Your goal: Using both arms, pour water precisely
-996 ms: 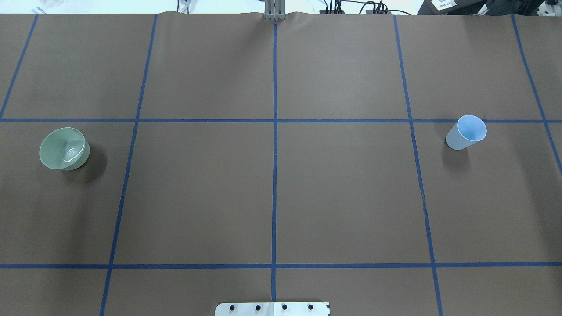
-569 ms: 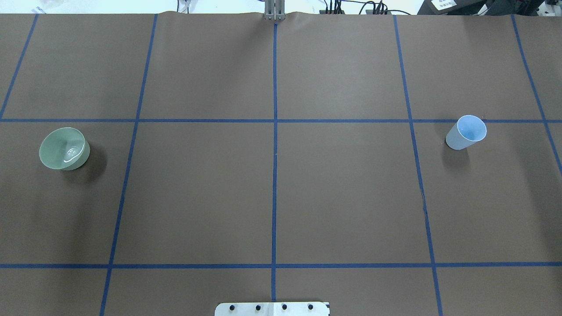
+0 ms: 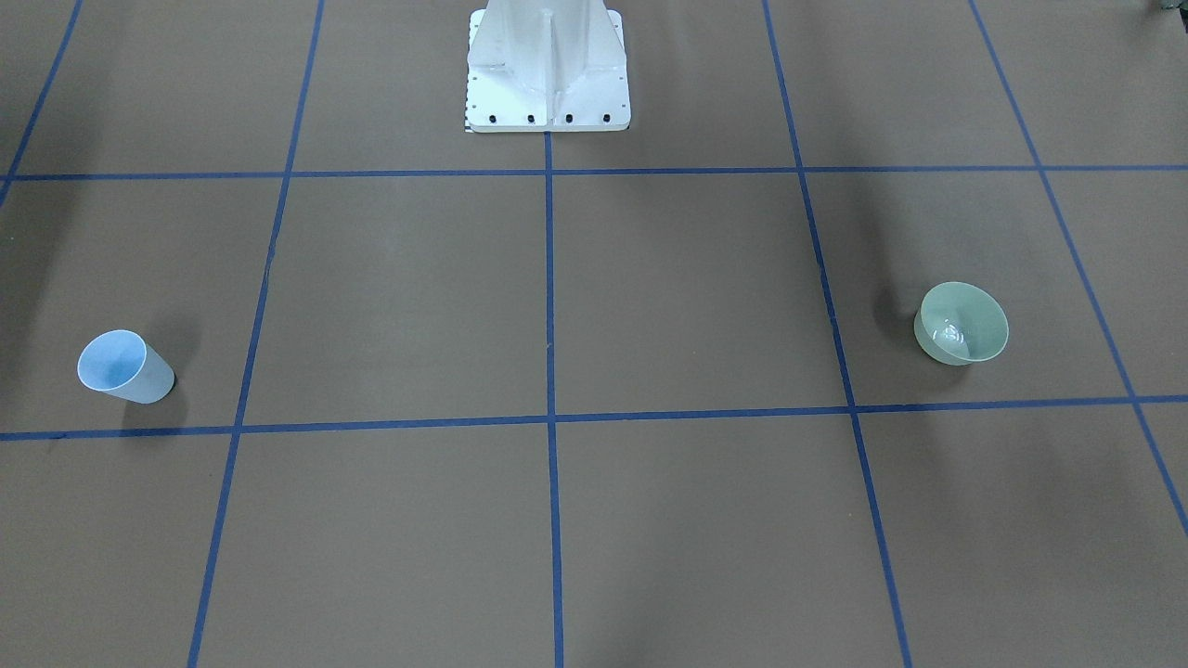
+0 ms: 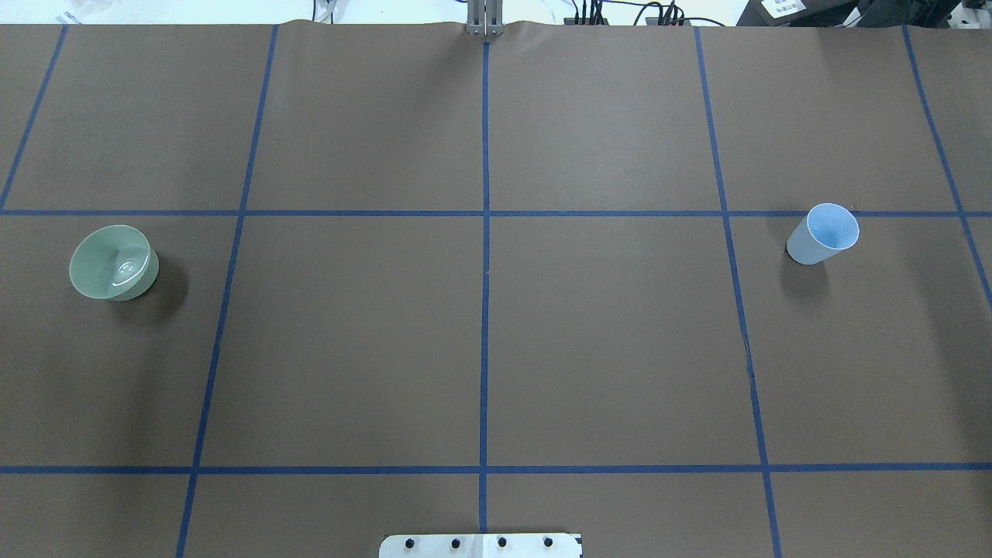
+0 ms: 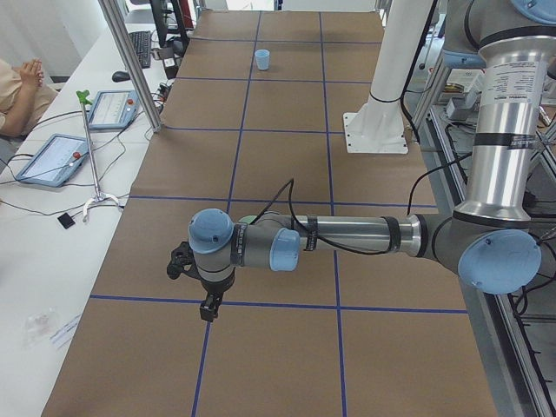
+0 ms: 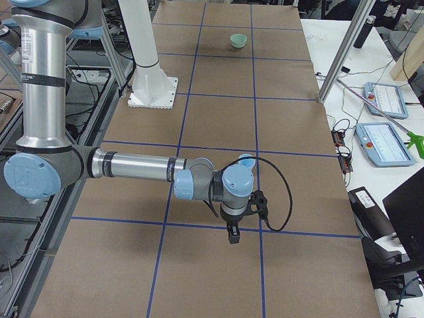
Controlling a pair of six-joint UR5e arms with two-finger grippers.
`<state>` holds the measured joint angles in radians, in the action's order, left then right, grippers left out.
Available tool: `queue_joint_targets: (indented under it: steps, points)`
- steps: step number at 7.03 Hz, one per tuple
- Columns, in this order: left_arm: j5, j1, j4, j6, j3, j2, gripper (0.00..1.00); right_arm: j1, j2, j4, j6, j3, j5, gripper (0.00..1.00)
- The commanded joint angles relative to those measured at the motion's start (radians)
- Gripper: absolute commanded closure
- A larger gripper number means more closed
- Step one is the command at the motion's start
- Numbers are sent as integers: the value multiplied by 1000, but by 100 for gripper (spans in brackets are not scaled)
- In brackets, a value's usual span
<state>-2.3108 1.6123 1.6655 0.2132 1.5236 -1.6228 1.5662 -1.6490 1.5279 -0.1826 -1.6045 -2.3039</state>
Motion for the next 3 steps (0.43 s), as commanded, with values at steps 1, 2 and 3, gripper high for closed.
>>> queue_joint_targets:
  steps: [1,2,3]
  points:
    - [4,0,0,0,4,15,0,0,0,0,0,-2,0,0]
    - [4,0,0,0,13,18,0,0,-2,0,2,-2,0,0]
    - [4,0,0,0,20,20,0,0,0,0,0,-2,-2,0]
